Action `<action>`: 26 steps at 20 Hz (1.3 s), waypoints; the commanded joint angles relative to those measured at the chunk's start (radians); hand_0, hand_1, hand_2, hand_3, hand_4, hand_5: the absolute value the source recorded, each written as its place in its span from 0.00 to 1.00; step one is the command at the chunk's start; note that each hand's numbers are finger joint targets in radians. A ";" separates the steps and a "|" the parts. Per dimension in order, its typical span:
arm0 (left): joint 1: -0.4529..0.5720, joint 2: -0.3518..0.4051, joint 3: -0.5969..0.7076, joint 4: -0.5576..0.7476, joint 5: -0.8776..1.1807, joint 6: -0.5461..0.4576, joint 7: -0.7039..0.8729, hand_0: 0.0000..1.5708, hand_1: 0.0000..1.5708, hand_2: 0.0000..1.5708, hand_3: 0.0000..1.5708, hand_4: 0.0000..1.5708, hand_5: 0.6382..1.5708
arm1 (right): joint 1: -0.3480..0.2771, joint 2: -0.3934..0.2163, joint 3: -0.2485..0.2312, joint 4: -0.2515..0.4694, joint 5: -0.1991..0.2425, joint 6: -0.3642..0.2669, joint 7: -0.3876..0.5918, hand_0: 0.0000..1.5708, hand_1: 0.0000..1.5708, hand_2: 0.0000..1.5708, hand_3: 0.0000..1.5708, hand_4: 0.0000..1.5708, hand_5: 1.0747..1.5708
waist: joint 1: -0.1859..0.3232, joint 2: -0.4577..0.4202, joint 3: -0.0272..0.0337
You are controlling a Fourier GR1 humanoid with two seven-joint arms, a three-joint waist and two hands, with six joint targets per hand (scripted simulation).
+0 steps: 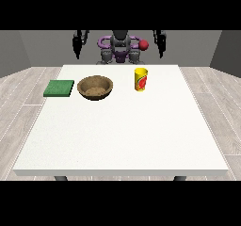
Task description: Pick the cup and pour the ball into the bowl, then pick the bowl and place it on the pad
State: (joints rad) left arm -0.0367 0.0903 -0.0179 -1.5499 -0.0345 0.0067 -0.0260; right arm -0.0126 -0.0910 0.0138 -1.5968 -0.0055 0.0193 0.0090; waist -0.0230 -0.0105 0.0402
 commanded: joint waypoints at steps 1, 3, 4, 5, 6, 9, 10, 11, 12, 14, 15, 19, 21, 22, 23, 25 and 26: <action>-0.012 0.025 0.007 -0.057 0.002 -0.005 0.037 0.00 0.00 0.00 0.00 0.00 0.99 | -0.009 -0.020 -0.006 -0.057 -0.004 0.003 0.036 0.00 0.00 0.00 0.00 0.00 1.00 | -0.005 -0.151 -0.0234; -0.016 0.029 0.009 -0.077 0.007 -0.007 0.065 0.00 0.00 0.00 0.00 0.00 0.99 | -0.011 -0.029 -0.010 -0.077 -0.007 0.003 0.065 0.00 0.00 0.00 0.00 0.00 1.00 | -0.007 -0.207 -0.0297; -0.018 0.033 0.010 -0.085 0.011 -0.009 0.081 0.00 0.00 0.00 0.00 0.00 0.99 | -0.014 -0.033 -0.012 -0.086 -0.009 0.003 0.081 0.00 0.00 0.00 0.00 0.00 1.00 | -0.009 -0.232 -0.0316; -0.019 0.039 0.014 -0.094 0.013 -0.009 0.096 0.00 0.00 0.00 0.00 0.00 0.99 | -0.016 -0.039 -0.015 -0.097 -0.011 0.004 0.095 0.00 0.00 0.00 0.00 0.00 1.00 | -0.008 -0.258 -0.0337; -0.022 0.040 0.014 -0.102 0.017 -0.010 0.114 0.00 0.00 0.00 0.00 0.00 0.99 | -0.017 -0.046 -0.018 -0.105 -0.012 0.003 0.114 0.00 0.00 0.00 0.00 0.00 1.00 | -0.011 -0.281 -0.0358; -0.079 -0.014 0.085 -0.181 0.156 0.020 0.252 0.00 0.00 0.00 0.00 0.00 0.99 | 0.043 -0.160 -0.203 -0.057 -0.241 0.168 0.098 0.00 0.00 0.00 0.00 0.00 1.00 | -0.007 -0.221 -0.0391; -0.146 0.012 0.124 -0.177 0.178 0.012 0.239 0.00 0.00 0.00 0.00 0.00 0.99 | 0.027 -0.154 -0.204 -0.032 -0.222 0.173 0.023 0.00 0.00 0.00 0.00 0.00 1.00 | -0.008 -0.139 -0.0395; -0.116 0.047 0.177 -0.161 0.196 -0.003 0.192 0.00 0.00 0.00 0.00 0.00 0.98 | 0.008 -0.162 -0.204 -0.094 -0.252 0.176 0.112 0.00 0.00 0.00 0.00 0.00 1.00 | -0.022 -0.144 -0.0403; -0.100 0.067 0.194 -0.157 0.213 -0.033 0.163 0.00 0.00 0.00 0.00 0.00 0.98 | 0.034 -0.140 -0.183 -0.130 -0.234 0.171 0.097 0.00 0.00 0.00 0.00 0.00 1.00 | -0.029 -0.126 -0.0403; -0.055 0.046 0.173 -0.155 0.212 -0.050 0.112 0.00 0.00 0.00 0.00 0.00 0.97 | 0.042 -0.195 -0.281 -0.069 -0.292 0.229 0.025 0.00 0.00 0.00 0.00 0.00 1.00 | -0.011 -0.093 -0.0401; -0.127 0.098 0.256 -0.103 0.265 -0.067 0.119 0.00 0.00 0.00 0.00 0.00 0.97 | 0.035 -0.152 -0.224 -0.101 -0.260 0.213 0.017 0.00 0.00 0.00 0.00 0.00 1.00 | -0.036 -0.058 -0.0403; -0.130 0.072 0.206 -0.079 0.206 -0.054 0.070 0.00 0.00 0.00 0.00 0.00 0.97 | 0.011 -0.161 -0.252 -0.073 -0.262 0.230 0.020 0.00 0.00 0.00 0.00 0.00 1.00 | -0.020 -0.019 -0.0402; -0.142 0.020 0.168 -0.054 0.178 -0.046 -0.040 0.00 0.00 0.00 0.00 0.00 0.96 | -0.042 -0.165 -0.271 -0.015 -0.242 0.210 -0.027 0.00 0.00 0.00 0.00 0.00 1.00 | -0.011 0.041 -0.0402; -0.167 0.031 0.198 -0.003 0.155 -0.027 -0.100 0.00 0.00 0.00 0.00 0.00 0.95 | -0.036 -0.117 -0.217 -0.032 -0.211 0.205 -0.078 0.00 0.00 0.00 0.00 0.00 1.00 | -0.031 0.087 -0.0403; -0.190 0.060 0.213 -0.001 0.189 -0.048 -0.043 0.00 0.00 0.00 0.00 0.00 0.96 | -0.011 -0.098 -0.213 0.007 -0.183 0.204 -0.125 0.00 0.00 0.00 0.00 0.00 1.00 | -0.020 0.056 -0.0401; -0.196 -0.001 0.198 0.077 0.119 0.003 -0.226 0.00 0.00 0.00 0.00 0.00 0.95 | -0.061 -0.097 -0.204 -0.027 -0.182 0.197 -0.146 0.00 0.00 0.00 0.00 0.00 1.00 | -0.068 0.157 -0.0406; -0.166 -0.011 0.165 0.096 0.121 -0.029 -0.233 0.00 0.00 0.00 0.00 0.00 0.95 | -0.070 -0.104 -0.214 0.004 -0.171 0.183 -0.127 0.00 0.00 0.00 0.00 0.00 1.00 | -0.034 0.124 -0.0404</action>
State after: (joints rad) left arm -0.1964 0.1127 0.1715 -1.5345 0.1213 -0.0226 -0.1356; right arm -0.0420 -0.2068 -0.2046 -1.6221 -0.2052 0.2195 -0.0806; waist -0.0585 0.0614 0.0000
